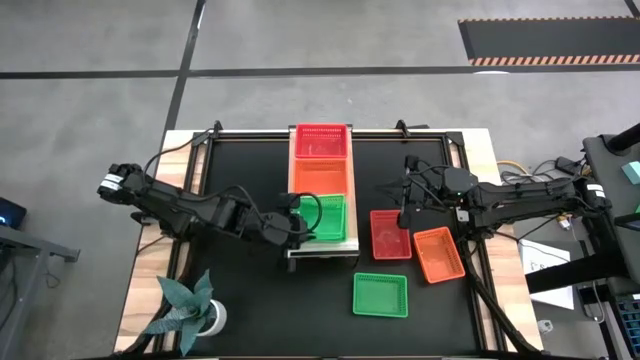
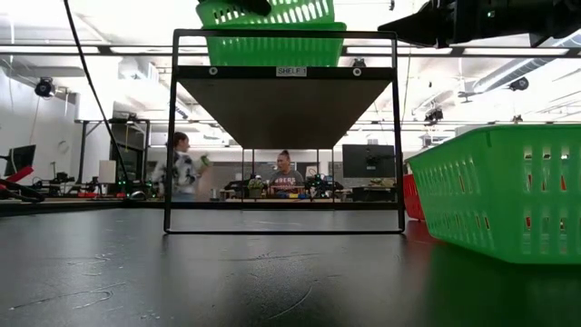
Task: Stack baskets on shelf by color
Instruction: Stack the left green bin on the green bin on the shelf
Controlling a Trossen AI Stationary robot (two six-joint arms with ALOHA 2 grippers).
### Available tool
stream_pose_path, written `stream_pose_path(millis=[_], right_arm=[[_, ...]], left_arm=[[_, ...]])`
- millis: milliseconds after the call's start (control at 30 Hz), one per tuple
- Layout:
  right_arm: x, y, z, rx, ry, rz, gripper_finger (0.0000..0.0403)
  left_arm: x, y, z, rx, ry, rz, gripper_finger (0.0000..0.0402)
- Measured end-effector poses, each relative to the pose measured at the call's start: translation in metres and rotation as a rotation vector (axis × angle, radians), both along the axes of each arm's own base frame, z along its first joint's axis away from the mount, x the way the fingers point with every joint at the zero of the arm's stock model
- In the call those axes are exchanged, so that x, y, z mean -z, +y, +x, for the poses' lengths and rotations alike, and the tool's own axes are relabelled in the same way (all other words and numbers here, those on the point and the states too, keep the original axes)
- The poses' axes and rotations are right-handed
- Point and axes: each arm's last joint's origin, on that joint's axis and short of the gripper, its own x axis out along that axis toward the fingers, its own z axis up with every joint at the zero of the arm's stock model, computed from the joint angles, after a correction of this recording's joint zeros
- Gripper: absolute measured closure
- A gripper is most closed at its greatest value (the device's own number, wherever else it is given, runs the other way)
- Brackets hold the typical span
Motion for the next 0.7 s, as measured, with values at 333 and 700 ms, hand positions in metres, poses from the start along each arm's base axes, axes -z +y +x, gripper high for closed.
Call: stream_pose_path(millis=[333,700], right_arm=[[0.001,0.000,0.000,0.000,0.005,0.000,0.0394],[0.003,-0.001,0.000,0.035,0.029,0.001,0.0394]], left_arm=[[-0.004,0.000,0.001,0.004,-0.017,0.001,0.0297],[-0.025,0.008,-0.032,0.038,0.038,0.016,0.0286]])
